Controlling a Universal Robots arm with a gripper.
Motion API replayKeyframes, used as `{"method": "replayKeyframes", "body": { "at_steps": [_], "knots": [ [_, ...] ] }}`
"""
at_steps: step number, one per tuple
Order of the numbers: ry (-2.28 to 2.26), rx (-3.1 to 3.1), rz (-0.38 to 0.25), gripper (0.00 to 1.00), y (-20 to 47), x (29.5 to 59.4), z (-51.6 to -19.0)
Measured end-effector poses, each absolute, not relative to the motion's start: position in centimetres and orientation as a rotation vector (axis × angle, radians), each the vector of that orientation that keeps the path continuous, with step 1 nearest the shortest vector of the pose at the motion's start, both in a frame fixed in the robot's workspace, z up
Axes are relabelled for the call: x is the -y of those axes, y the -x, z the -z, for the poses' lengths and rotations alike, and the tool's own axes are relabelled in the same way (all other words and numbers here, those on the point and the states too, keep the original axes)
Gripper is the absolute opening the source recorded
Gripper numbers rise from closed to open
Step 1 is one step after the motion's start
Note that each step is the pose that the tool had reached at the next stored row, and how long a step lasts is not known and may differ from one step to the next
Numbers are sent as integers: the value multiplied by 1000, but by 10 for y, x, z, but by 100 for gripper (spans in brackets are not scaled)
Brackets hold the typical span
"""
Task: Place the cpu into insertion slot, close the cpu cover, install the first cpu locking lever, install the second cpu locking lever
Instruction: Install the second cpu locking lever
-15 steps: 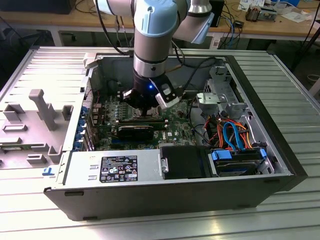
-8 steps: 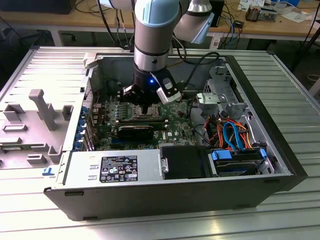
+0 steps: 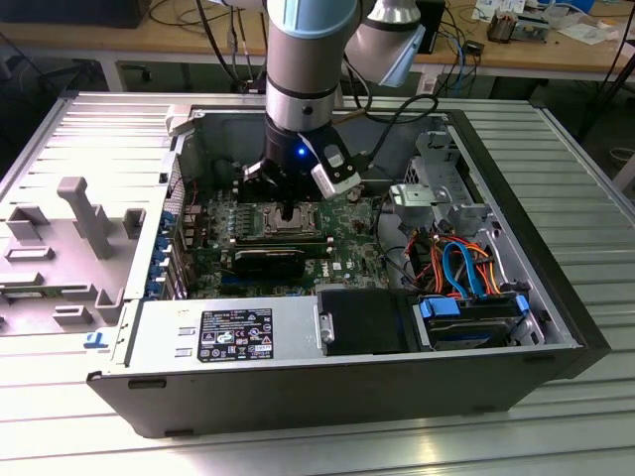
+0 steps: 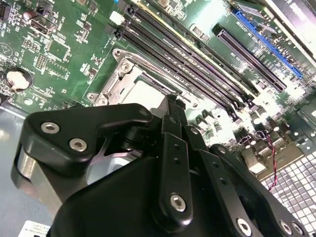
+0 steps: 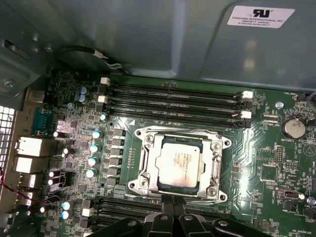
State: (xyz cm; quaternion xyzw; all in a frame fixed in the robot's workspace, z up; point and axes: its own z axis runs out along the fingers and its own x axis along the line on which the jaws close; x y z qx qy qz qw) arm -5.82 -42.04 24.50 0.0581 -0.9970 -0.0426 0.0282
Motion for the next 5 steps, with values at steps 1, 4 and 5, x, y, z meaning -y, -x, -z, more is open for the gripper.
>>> {"method": "replayKeyframes", "body": {
  "at_steps": [1, 4, 5],
  "knots": [
    [-180, 3077, 132, 11, 58, 420, -245],
    [-180, 3077, 133, 11, 58, 420, -245],
    [-180, 3077, 133, 11, 58, 420, -245]
  ]
}}
